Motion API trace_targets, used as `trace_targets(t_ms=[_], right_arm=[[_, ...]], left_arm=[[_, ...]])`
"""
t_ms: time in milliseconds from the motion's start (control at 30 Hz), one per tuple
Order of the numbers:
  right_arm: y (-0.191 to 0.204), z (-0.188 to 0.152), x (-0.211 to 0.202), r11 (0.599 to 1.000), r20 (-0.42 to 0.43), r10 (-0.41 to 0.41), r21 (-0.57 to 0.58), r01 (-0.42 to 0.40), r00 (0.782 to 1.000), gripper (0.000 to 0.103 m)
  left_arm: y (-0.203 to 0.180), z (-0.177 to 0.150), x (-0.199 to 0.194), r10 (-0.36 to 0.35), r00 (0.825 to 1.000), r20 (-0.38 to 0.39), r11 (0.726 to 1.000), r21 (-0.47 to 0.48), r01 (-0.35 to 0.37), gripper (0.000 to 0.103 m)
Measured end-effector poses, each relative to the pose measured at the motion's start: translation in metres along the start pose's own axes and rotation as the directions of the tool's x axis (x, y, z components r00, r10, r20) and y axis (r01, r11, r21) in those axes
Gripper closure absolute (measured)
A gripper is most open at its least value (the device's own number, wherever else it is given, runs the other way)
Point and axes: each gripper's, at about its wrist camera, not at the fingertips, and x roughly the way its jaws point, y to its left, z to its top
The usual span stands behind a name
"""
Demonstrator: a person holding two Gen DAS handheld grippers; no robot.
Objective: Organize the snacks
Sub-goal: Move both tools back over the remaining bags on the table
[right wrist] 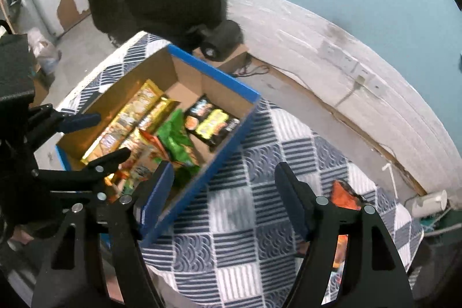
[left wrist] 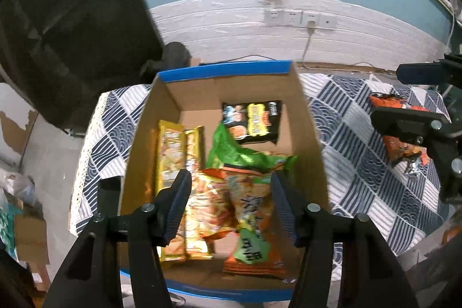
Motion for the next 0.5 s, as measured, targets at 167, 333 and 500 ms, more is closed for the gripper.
trace_targets(t_ms=[167, 333, 500], right_arm=[[-0.026, -0.021, -0.01, 0.999, -0.003, -0.023, 0.039, 0.024, 1.0, 0.03], [-0.054, -0.044, -0.018, 0.996, -0.008, -0.055, 0.076, 0.055, 0.998, 0.03], [-0.086, -0.068, -0.027, 0.988, -0.008, -0.087, 0.127, 0.087, 0.996, 0.024]], left_arm=[[-0.025, 0.004, -0.003, -0.023, 1.0, 0.002, 0.999, 0.034, 0.023, 0.041], [-0.049, 0.01, -0.006, -0.046, 0.999, -0.001, 0.997, 0.066, 0.046, 0.041], [-0.075, 0.015, -0.008, -0.057, 0.998, -0.003, 0.992, 0.108, 0.057, 0.039]])
